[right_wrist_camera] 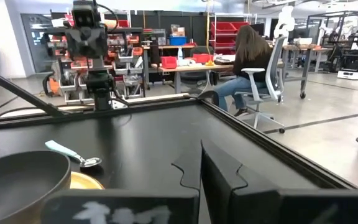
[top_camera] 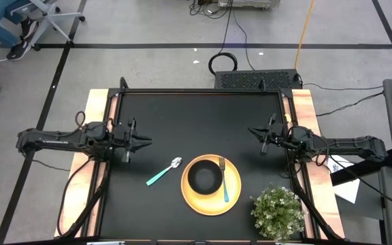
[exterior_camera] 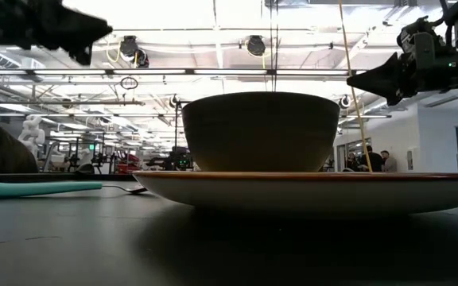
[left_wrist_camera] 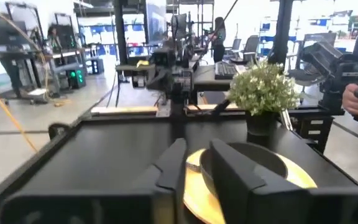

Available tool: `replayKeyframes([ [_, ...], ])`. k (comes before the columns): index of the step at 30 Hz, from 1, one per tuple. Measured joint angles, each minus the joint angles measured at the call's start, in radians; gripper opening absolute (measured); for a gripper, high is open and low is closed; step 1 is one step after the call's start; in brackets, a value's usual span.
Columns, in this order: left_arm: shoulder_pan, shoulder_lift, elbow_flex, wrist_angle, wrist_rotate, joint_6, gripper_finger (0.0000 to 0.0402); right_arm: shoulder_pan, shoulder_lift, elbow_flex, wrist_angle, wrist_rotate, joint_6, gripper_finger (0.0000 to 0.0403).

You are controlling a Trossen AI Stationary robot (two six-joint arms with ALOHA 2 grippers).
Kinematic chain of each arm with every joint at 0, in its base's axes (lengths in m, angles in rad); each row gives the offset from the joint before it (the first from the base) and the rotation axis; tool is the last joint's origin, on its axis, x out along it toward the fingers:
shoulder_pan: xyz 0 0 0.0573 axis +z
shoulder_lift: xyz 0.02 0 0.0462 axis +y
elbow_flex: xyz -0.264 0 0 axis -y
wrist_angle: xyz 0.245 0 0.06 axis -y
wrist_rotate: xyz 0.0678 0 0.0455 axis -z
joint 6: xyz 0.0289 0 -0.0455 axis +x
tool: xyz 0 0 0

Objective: Pick and place plate/cup/fork/spoon on tray
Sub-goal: Put the blue spoon into the black bowl

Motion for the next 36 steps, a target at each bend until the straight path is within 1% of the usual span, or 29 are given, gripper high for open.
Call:
replayKeyframes([
  [3, -0.024, 0.033, 0.066, -0.042, -0.016, 0.013, 0.0118, 0.000, 0.000, 0.000, 0.000, 0.000, 0.000, 0.0000],
  [5, -0.033, 0.060, 0.111, -0.104, -0.025, -0.014, 0.0145, 0.000, 0.000, 0.000, 0.001, 0.000, 0.005, 0.0000],
  [8, -0.037, 0.115, 0.190, -0.266, -0.061, -0.136, 0.0179, 0.000, 0.000, 0.000, 0.007, 0.000, 0.024, 0.0000],
  [11, -0.041, 0.186, 0.251, -0.433, -0.093, -0.264, 0.0205, 0.000, 0.000, 0.000, 0.005, 0.000, 0.045, 0.0000],
  [14, -0.050, 0.264, 0.290, -0.517, -0.098, -0.358, 0.0222, 0.000, 0.000, 0.000, -0.006, 0.000, 0.055, 0.0000],
  [19, -0.063, 0.398, 0.336, -0.618, 0.013, -0.457, 0.0227, 0.000, 0.000, 0.000, -0.016, 0.000, 0.071, 0.0000],
  [24, -0.089, 0.523, 0.348, -0.636, 0.118, -0.567, 0.0228, 0.000, 0.000, 0.000, -0.016, 0.000, 0.071, 0.0000],
  [31, -0.139, 0.690, 0.348, -0.696, 0.165, -0.674, 0.0228, 0.000, 0.000, 0.000, -0.016, 0.000, 0.071, 0.0000],
  [34, -0.162, 0.762, 0.348, -0.693, 0.199, -0.712, 0.0227, 0.000, 0.000, 0.000, -0.016, 0.000, 0.071, 0.0000],
  [36, -0.176, 0.804, 0.348, -0.686, 0.200, -0.733, 0.0228, 0.000, 0.000, -0.001, -0.016, 0.000, 0.071, 0.0000],
])
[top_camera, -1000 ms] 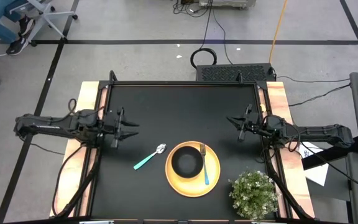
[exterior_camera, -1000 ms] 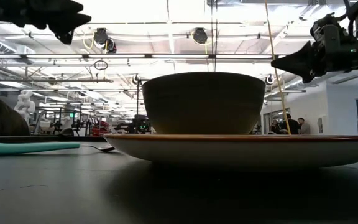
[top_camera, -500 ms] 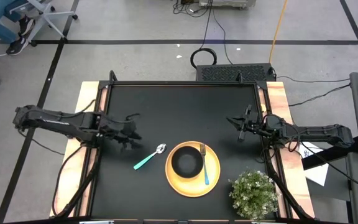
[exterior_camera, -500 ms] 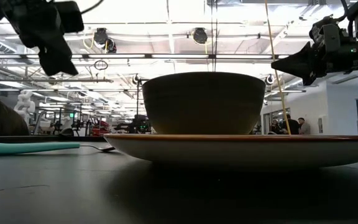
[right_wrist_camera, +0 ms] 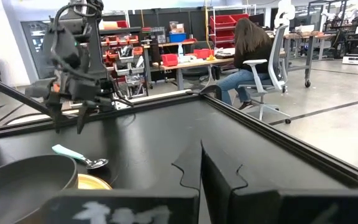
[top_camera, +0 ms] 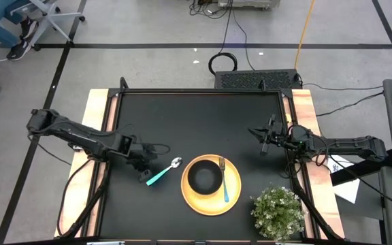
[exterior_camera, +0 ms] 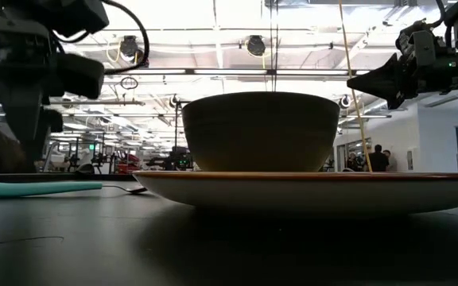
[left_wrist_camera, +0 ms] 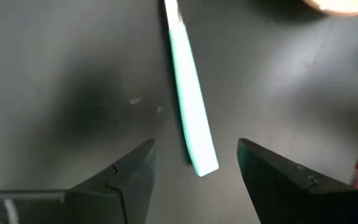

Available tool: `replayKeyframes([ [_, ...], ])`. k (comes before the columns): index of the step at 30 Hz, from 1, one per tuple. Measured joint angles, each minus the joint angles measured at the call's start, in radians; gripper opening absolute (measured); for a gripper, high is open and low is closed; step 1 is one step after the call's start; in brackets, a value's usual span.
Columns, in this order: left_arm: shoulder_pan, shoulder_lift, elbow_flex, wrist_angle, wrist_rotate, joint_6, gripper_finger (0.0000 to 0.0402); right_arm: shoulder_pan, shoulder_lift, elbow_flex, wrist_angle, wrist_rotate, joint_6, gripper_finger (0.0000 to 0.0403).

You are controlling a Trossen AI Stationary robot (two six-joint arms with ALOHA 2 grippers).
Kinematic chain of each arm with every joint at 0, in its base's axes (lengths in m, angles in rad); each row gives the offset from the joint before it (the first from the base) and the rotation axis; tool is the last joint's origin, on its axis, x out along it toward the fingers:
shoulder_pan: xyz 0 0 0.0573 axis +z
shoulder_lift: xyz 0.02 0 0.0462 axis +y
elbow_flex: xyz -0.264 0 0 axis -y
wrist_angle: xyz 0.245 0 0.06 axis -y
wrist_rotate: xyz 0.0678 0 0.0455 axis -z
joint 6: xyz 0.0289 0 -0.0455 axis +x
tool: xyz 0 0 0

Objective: Pick and place plate/cup/fork/spoon on tray
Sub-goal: Put the blue spoon into the black bowl

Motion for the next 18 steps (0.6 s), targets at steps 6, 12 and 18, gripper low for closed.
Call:
replayKeyframes([
  [6, -0.023, 0.088, 0.000, 0.043, 0.015, -0.049, 0.0228, 0.000, 0.000, 0.000, 0.000, 0.000, 0.000, 0.0000],
  [12, -0.034, 0.132, 0.000, 0.113, 0.033, -0.088, 0.0227, 0.000, 0.000, 0.000, 0.000, 0.000, 0.000, 0.0000],
  [18, -0.052, 0.153, 0.033, 0.117, 0.021, -0.078, 0.0227, 0.000, 0.000, 0.000, -0.003, 0.000, -0.001, 0.0000],
])
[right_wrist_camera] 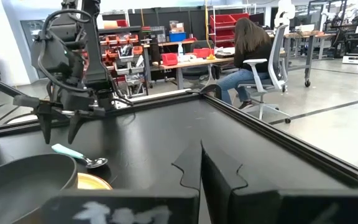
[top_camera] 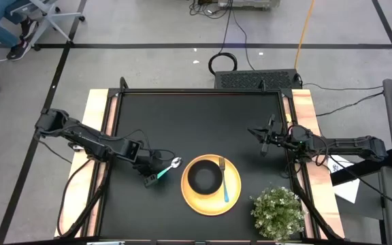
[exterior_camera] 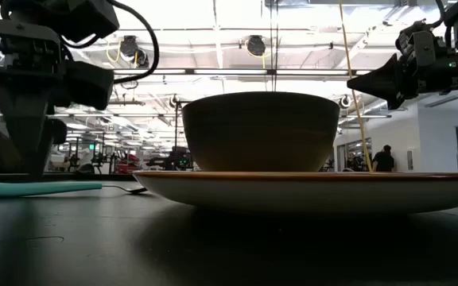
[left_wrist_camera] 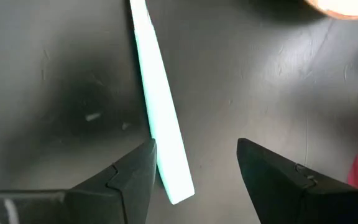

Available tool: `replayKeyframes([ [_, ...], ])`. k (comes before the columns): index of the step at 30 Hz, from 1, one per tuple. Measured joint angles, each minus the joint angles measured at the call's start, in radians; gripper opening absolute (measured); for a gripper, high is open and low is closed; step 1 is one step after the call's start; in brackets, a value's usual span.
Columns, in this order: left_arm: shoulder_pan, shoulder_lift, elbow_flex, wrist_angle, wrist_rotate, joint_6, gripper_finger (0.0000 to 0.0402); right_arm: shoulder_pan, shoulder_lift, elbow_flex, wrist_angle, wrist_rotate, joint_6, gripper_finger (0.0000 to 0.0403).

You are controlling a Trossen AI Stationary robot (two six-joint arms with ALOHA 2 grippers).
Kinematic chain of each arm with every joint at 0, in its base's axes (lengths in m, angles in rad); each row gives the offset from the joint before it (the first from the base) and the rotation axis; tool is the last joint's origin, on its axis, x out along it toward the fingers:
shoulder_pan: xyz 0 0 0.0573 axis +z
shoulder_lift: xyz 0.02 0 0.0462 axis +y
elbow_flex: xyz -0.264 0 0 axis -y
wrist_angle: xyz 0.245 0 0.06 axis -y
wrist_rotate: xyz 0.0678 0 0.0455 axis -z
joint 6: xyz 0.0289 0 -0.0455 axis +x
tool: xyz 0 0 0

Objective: Pick and place plate/cup/fork/spoon on tray
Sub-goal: Put the blue spoon into the black bowl

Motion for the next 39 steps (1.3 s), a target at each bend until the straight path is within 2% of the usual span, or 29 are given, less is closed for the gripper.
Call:
replayKeyframes([
  [14, -0.006, 0.000, 0.017, -0.047, -0.177, 0.037, 0.0227, 0.000, 0.000, 0.000, 0.002, 0.000, 0.008, 0.0000],
  [25, -0.008, 0.000, 0.017, -0.105, -0.186, 0.033, 0.0227, 0.000, 0.000, 0.000, 0.003, 0.000, 0.001, 0.0000],
  [35, -0.063, 0.000, 0.018, -0.095, -0.186, -0.032, 0.0227, 0.000, 0.000, 0.000, 0.003, 0.000, 0.000, 0.0000],
  [39, -0.104, 0.000, 0.053, -0.096, -0.238, 0.013, 0.0227, 0.000, 0.000, 0.000, 0.005, 0.000, 0.000, 0.0000],
])
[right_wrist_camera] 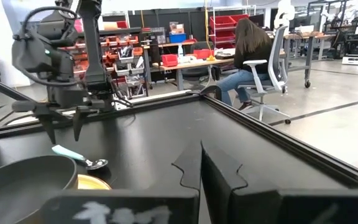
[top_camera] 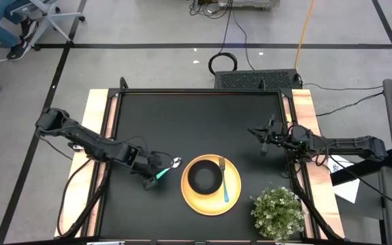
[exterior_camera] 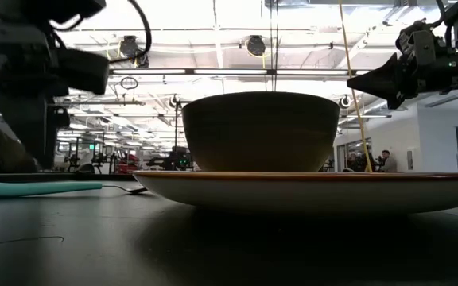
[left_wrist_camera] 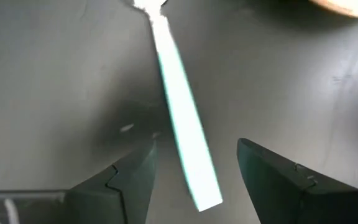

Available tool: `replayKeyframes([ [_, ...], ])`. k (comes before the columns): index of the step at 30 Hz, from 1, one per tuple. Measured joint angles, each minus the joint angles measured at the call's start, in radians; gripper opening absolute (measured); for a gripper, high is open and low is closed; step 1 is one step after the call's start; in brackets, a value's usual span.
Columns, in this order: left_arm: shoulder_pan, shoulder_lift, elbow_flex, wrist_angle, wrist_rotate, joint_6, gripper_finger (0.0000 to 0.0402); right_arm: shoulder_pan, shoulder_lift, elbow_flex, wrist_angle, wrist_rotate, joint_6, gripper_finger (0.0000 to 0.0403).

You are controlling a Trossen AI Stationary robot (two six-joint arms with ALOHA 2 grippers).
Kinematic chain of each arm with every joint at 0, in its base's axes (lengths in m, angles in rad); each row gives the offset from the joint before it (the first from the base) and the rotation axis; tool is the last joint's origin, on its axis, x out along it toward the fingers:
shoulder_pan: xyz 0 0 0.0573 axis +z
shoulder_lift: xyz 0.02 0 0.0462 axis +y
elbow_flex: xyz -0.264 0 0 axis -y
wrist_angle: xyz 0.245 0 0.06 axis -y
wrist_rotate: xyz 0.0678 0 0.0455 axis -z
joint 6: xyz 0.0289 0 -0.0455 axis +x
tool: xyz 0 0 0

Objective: Pick and place plate/cup/fork/spoon on tray
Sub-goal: Put the blue spoon into the black bowl

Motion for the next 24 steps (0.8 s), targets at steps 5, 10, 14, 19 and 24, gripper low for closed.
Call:
replayKeyframes([
  [5, -0.024, 0.000, 0.047, 0.019, -0.069, 0.039, 0.0227, 0.000, 0.000, 0.000, 0.023, 0.000, 0.000, 0.0000],
  [10, -0.030, -0.001, 0.049, 0.254, -0.071, 0.095, 0.0227, 0.000, 0.000, 0.000, 0.026, 0.000, 0.024, 0.0000],
  [14, -0.036, -0.001, 0.049, 0.440, -0.063, 0.136, 0.0227, 0.000, 0.000, 0.000, 0.019, 0.000, 0.026, 0.0000],
  [19, -0.015, -0.013, 0.055, 0.622, -0.041, 0.211, 0.0227, 0.000, 0.000, 0.000, 0.019, 0.000, 0.022, 0.0000],
  [24, 0.006, 0.001, 0.126, 0.243, -0.138, 0.062, 0.0227, 0.000, 0.000, 0.000, 0.023, 0.000, -0.020, 0.0000],
])
